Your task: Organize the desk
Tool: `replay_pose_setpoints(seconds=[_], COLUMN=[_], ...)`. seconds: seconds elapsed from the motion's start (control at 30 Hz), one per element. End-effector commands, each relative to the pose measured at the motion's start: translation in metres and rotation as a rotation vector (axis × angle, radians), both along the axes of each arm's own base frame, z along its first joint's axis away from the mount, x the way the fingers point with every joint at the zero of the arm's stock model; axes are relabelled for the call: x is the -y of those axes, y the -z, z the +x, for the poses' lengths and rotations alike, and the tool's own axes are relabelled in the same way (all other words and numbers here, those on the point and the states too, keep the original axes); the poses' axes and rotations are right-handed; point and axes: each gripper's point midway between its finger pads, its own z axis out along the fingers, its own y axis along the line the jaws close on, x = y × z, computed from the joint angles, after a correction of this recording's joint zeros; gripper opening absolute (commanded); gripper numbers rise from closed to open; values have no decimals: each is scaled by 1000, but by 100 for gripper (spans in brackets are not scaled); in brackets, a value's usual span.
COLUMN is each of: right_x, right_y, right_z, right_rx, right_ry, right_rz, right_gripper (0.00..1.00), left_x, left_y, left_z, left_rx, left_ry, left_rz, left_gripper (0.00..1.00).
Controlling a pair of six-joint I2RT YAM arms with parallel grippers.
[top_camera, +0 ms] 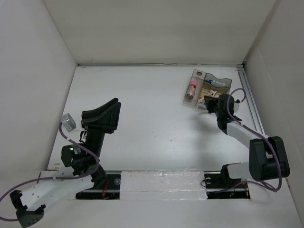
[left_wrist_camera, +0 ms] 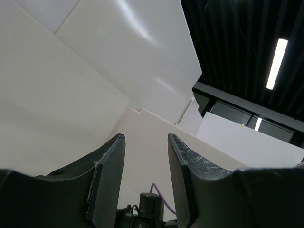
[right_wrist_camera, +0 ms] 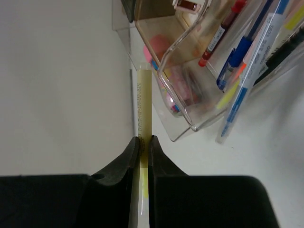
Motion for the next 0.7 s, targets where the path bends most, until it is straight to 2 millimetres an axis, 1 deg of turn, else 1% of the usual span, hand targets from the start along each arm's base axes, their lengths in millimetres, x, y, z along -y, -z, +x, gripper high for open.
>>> replay_pose_setpoints(seconds=[0.0, 0.03, 0.07, 0.1, 0.17, 0.2, 0.27, 0.3, 0.33, 0.43, 0.47, 0.53, 0.57, 0.6, 0.63, 0.67], right_x=[13, 16, 8, 6, 3, 4, 9, 7, 10, 14, 21, 24, 32, 32, 33, 37], right_y=[-24, -31, -25, -24, -23, -15, -14, -8, -10, -3, -2, -5, -6, -4, -7, -7], right_z=[11, 13, 12, 12, 14, 16, 17, 17, 16, 13, 13, 10, 9, 8, 7, 7], right_rx=[117, 161, 145, 144, 149, 130, 141, 134, 157, 134, 134, 137, 141, 134, 141, 144], right_ry=[39, 39, -3, -3, -10, 4, 16, 11, 10, 23, 49, 61, 92, 94, 93, 102], right_rz=[278, 315, 365, 414, 446, 470, 506, 531, 538, 535, 527, 511, 500, 500, 498, 497], right_gripper=[0, 0, 0, 0, 0, 0, 0, 0, 0, 0, 0, 0, 0, 0, 0, 0], left_x=[-8, -7, -6, -4, -1, -1, -2, -4, -4, -6, -6, -5, -3, -3, -3, -2], left_y=[-18, -17, -15, -17, -17, -17, -16, -17, -17, -16, -16, -17, -16, -16, -16, -15], left_z=[-9, -8, -8, -9, -8, -7, -8, -10, -10, -8, -8, -9, -7, -7, -7, -7], left_rx=[41, 37, 38, 48, 48, 42, 39, 48, 51, 40, 38, 48, 42, 42, 40, 38], left_ry=[13, 14, 19, 26, 30, 25, 30, 31, 29, 16, 18, 25, 21, 21, 19, 26], left_rz=[-55, -55, -53, -53, -45, -40, -42, -51, -51, -55, -55, -54, -48, -47, -49, -48], left_gripper=[37, 37, 37, 37, 37, 37, 37, 37, 37, 37, 37, 37, 37, 37, 37, 37])
